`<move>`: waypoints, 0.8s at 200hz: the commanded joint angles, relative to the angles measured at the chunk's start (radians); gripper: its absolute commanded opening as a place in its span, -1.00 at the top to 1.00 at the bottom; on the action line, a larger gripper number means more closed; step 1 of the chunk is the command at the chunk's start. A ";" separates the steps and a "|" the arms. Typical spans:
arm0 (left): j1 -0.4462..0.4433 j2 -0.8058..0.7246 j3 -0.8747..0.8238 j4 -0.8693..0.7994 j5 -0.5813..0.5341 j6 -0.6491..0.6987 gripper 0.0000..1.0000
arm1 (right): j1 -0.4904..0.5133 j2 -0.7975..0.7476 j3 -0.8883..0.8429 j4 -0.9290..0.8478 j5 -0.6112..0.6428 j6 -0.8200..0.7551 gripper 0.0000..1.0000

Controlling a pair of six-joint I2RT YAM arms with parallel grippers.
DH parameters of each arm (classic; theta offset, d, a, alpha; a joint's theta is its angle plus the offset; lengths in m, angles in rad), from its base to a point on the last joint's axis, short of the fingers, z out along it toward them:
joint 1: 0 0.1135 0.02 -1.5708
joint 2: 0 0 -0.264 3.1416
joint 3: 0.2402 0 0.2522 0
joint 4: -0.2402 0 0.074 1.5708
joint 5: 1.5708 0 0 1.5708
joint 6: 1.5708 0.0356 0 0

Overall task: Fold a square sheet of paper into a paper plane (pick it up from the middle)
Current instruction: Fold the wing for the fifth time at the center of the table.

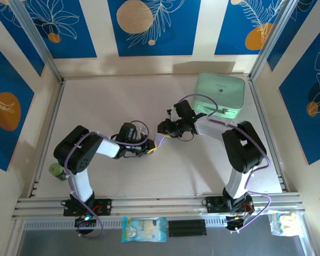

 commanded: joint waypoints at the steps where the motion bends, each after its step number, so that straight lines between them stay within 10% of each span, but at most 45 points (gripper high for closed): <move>1: -0.011 0.058 -0.018 -0.073 -0.034 0.000 0.83 | 0.006 0.048 0.021 0.036 -0.078 0.005 0.33; 160: -0.009 0.060 -0.020 -0.072 -0.036 -0.012 0.79 | 0.017 0.144 0.057 -0.064 0.048 0.025 0.40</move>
